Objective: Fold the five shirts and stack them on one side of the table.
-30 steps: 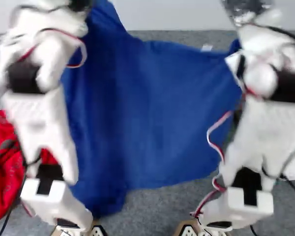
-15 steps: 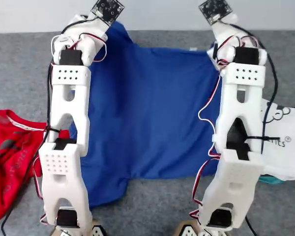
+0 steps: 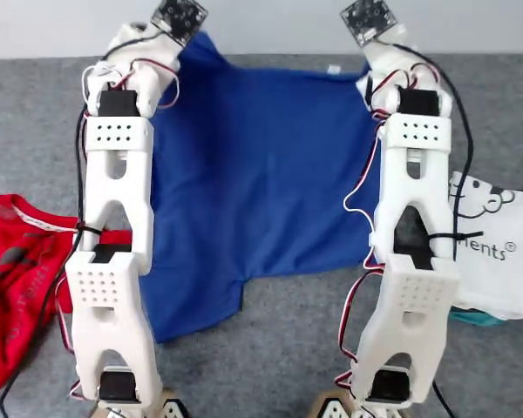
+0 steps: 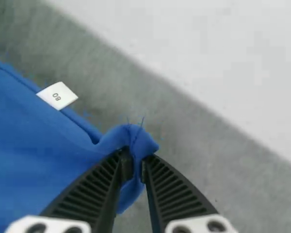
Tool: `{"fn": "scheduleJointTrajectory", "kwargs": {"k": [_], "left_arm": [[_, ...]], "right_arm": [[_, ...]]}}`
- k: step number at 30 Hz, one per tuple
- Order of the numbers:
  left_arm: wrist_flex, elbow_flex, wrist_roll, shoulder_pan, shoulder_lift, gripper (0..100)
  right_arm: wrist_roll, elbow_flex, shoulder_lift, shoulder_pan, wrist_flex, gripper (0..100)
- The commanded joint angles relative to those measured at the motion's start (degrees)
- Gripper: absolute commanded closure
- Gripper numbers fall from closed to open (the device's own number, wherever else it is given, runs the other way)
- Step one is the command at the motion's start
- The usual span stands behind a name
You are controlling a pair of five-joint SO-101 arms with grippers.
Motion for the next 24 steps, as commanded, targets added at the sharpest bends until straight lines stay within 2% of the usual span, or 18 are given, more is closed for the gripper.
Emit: {"fn": "scheduleJointTrajectory", "kwargs": {"k": [1,9,12,15,20,24], "left_arm": [[15.21,-2.51,-2.9,-0.53,-1.85,99],[50.37,-13.76,-9.41,-0.18,-3.69,99],[50.2,-12.09,-8.0,-2.2,-5.63,99],[50.2,-5.14,-7.3,-3.08,-10.29,99],[50.2,17.98,-8.09,-2.64,-24.53,99],[50.02,35.3,-10.37,-2.29,-35.52,99]], "right_arm": [[0.62,-0.53,-1.27,-0.31,7.6,98.8],[0.62,-0.53,-4.26,-0.4,28.09,98.8],[0.62,-0.53,-5.23,-0.48,34.59,98.7],[0.62,-0.53,-5.67,-0.22,39.6,98.7],[0.62,-0.53,-5.49,-0.13,46.46,98.7],[0.62,-0.53,-5.49,1.01,47.96,98.7]]}}
